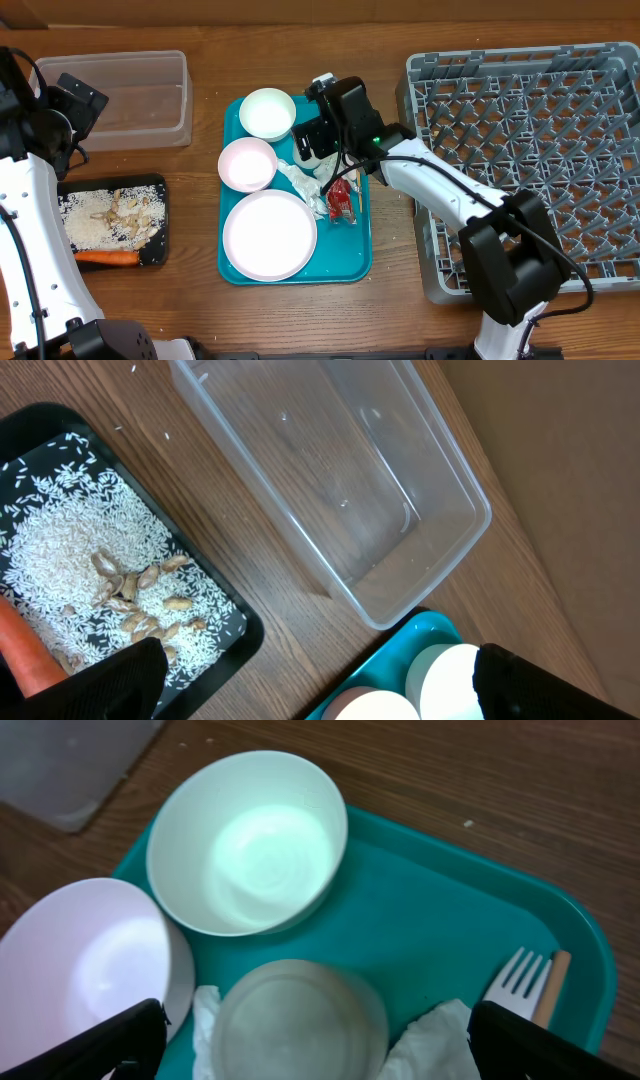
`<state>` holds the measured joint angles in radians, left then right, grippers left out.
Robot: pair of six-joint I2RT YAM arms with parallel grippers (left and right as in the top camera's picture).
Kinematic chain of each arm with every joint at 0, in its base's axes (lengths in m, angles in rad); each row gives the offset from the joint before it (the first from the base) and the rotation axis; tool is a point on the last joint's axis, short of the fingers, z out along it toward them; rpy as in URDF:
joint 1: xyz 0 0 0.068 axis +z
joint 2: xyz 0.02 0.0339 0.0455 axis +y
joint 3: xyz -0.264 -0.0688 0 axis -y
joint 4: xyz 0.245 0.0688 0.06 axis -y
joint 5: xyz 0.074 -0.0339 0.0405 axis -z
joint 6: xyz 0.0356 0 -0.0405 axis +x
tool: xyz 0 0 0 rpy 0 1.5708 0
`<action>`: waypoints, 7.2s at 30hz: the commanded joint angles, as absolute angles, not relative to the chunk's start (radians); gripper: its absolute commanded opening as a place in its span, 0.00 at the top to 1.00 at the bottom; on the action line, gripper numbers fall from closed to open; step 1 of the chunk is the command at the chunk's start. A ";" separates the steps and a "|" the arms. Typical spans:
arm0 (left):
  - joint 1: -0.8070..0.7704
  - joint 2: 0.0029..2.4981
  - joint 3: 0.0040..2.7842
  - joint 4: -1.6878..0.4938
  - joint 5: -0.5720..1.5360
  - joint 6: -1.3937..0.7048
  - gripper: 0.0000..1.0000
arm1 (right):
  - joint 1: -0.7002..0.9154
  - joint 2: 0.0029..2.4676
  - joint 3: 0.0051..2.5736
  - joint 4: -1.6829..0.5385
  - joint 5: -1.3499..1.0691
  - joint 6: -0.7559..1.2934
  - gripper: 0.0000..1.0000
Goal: Sort waste into correct bins and load items into the dishwasher rack
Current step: 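Reach the right gripper to the white cup on the teal tray and grasp it, then carry the white cup right and place it upside down in the dish rack, then move the right gripper to the white plate and grasp its edge, then lift the white plate and stand it upright in the dish rack's right side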
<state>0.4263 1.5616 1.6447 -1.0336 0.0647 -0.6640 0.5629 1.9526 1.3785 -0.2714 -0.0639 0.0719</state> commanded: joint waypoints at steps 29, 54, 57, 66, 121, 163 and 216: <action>0.425 1.556 1.652 -1.036 0.068 -0.680 0.00 | 0.620 2.022 1.410 -0.240 0.000 0.159 0.36; 0.425 1.556 1.652 -1.036 0.068 -0.681 0.00 | -0.102 1.576 1.409 -0.512 0.142 0.149 0.40; 0.425 1.556 1.652 -1.036 0.068 -0.681 0.00 | -0.179 1.593 1.408 -0.527 0.142 0.149 0.39; 0.425 1.556 1.652 -1.036 0.068 -0.681 0.00 | -0.247 1.657 1.408 -0.564 0.134 0.149 0.19; 0.425 1.556 1.652 -1.036 0.068 -0.681 0.00 | 0.586 1.613 1.465 -0.804 -0.299 0.384 0.00; 0.425 1.556 1.652 -1.036 0.068 -0.681 0.00 | 0.911 1.848 1.171 -0.761 -0.035 1.077 0.56; 0.425 1.558 1.652 -1.036 0.068 -0.680 0.00 | 0.292 1.515 1.795 -1.525 0.848 0.783 0.96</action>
<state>0.4263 1.5616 1.6447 -1.0336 0.0647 -0.6678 0.4004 1.5349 1.7741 -1.5425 0.6048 0.7849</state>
